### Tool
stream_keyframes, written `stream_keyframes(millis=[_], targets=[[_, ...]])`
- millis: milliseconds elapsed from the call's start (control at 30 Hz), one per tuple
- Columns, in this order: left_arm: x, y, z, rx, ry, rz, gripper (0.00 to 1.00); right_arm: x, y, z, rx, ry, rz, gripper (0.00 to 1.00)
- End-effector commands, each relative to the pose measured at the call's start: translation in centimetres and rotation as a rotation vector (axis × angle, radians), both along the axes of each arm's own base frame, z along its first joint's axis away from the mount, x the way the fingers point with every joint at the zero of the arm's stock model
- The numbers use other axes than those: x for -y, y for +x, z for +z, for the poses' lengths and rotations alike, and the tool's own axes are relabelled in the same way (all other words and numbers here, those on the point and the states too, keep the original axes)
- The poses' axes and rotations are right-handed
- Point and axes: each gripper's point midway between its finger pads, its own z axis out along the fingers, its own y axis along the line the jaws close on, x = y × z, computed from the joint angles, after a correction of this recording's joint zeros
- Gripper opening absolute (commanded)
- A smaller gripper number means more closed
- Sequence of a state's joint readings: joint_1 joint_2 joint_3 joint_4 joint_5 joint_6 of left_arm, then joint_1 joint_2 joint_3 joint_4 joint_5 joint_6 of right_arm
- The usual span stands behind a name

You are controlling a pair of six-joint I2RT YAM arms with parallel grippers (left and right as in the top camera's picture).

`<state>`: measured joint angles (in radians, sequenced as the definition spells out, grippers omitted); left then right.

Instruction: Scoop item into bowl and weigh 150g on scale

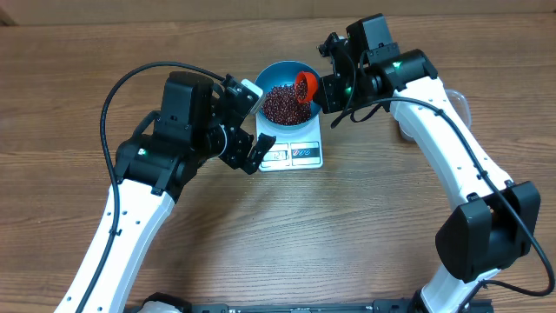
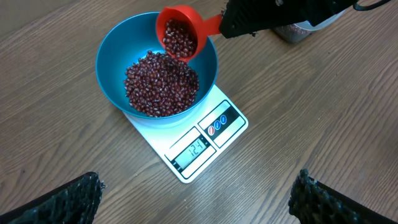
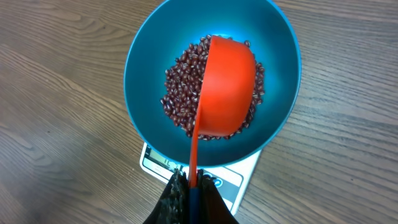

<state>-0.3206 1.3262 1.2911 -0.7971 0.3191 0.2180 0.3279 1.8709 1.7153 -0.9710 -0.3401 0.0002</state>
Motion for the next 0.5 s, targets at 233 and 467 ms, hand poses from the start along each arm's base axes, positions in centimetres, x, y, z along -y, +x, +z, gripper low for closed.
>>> stream_keyframes(millis=[233, 467], targets=[[0.21, -0.12, 1.01, 0.032, -0.006, -0.025, 1.00, -1.18, 0.02, 2.93, 0.047, 0.092, 0.035, 0.04], [0.22, -0.13, 1.01, 0.032, -0.006, -0.025, 1.00, -0.90, 0.23, 2.98, 0.049, 0.094, 0.029, 0.03]])
